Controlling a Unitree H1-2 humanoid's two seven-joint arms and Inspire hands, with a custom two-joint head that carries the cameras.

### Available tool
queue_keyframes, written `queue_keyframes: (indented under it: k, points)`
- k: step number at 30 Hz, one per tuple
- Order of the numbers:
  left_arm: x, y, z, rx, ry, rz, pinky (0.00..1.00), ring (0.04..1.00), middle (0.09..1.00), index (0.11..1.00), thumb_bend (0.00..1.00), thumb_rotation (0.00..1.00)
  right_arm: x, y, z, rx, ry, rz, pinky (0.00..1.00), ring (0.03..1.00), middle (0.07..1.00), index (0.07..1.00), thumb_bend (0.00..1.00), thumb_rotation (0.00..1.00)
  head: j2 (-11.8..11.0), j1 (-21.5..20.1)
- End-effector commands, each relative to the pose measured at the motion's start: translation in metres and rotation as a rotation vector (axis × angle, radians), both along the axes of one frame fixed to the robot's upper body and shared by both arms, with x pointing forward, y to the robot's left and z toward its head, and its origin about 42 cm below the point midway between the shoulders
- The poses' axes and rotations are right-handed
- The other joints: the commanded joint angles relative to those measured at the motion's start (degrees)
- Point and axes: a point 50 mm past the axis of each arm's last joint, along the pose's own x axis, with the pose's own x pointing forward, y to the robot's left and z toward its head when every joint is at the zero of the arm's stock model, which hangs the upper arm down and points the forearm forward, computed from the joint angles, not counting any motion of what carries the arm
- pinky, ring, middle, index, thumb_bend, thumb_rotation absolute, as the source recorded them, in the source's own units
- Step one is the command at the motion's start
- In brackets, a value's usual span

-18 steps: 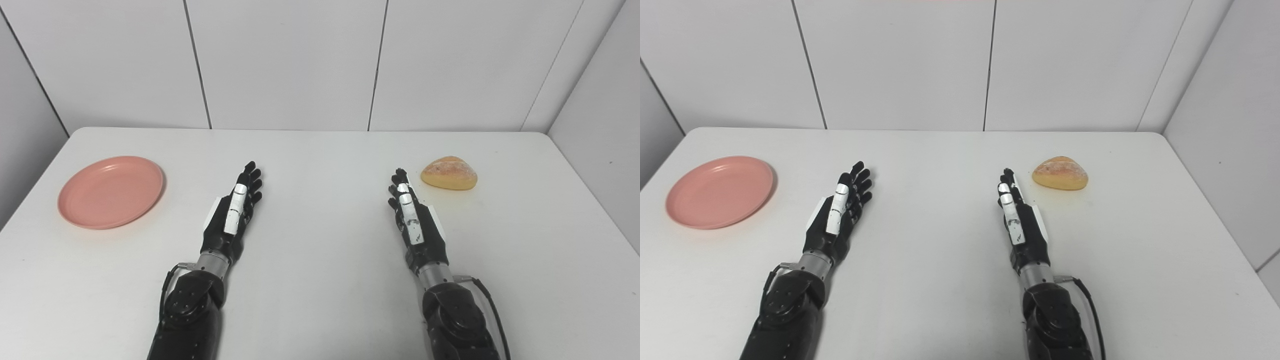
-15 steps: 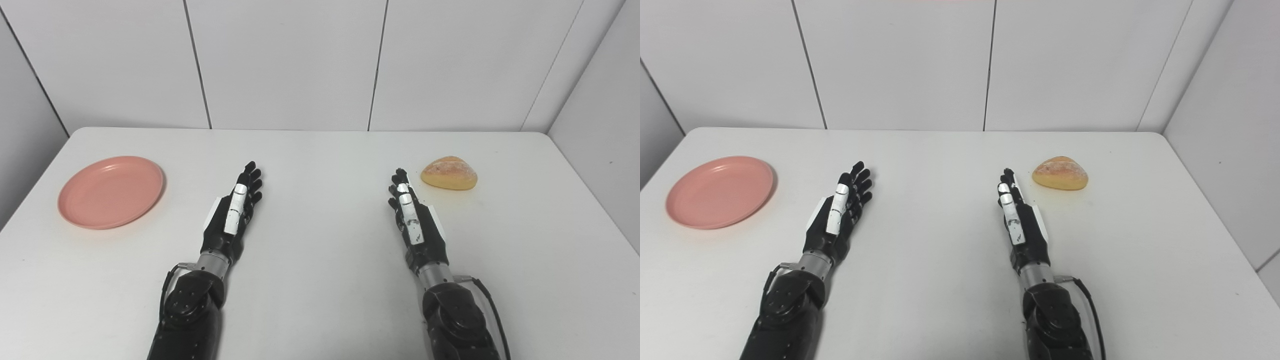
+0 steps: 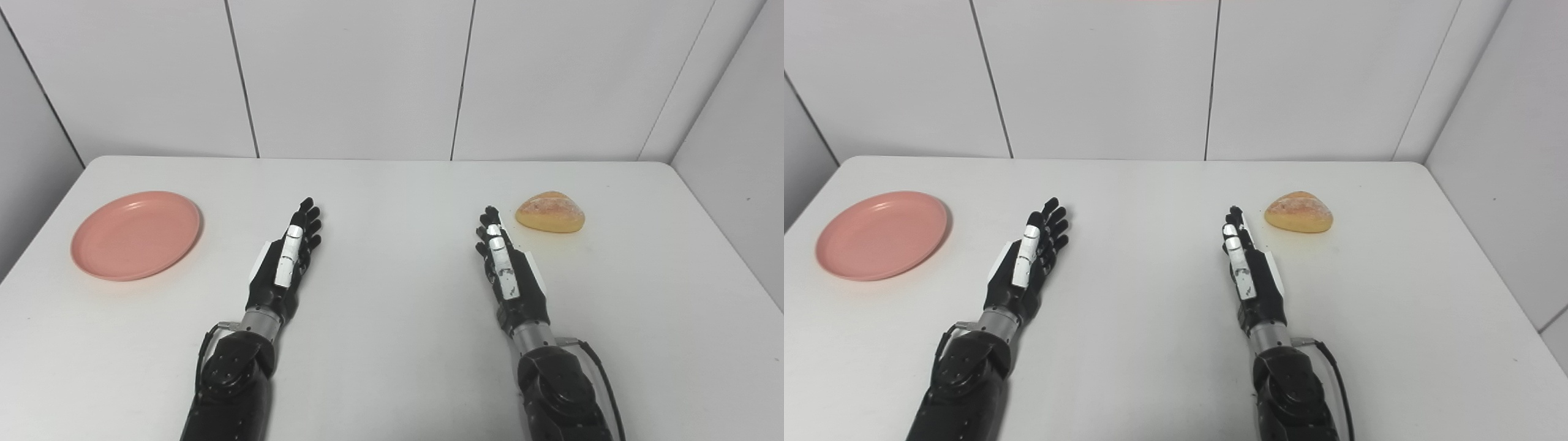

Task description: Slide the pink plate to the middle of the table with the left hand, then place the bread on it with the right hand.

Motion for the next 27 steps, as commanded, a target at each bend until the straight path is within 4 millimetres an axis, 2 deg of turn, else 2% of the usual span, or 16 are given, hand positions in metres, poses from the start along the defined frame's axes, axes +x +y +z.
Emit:
queue_keyframes:
  k: [1,23,27]
  points:
    - [0.0050,0.0003,0.0086,0.001,-0.036,-0.008,1.00,1.000,1.000,1.000,0.68,1.00,0.0104,0.0031,0.0193,0.011,-0.068,0.010,1.00,1.000,1.000,1.000,0.70,0.96,0.1,0.0]
    - [0.0054,-0.0001,0.0083,0.003,-0.035,-0.006,1.00,1.000,1.000,1.000,0.69,1.00,0.0101,0.0031,0.0188,0.008,-0.065,0.013,1.00,1.000,1.000,1.000,0.70,0.95,-0.2,0.5]
    - [0.0030,-0.0075,0.0058,0.009,-0.036,-0.016,1.00,1.000,1.000,1.000,0.69,1.00,0.0080,-0.0048,0.0167,0.003,-0.068,0.013,1.00,1.000,1.000,1.000,0.70,0.95,-2.0,8.4]
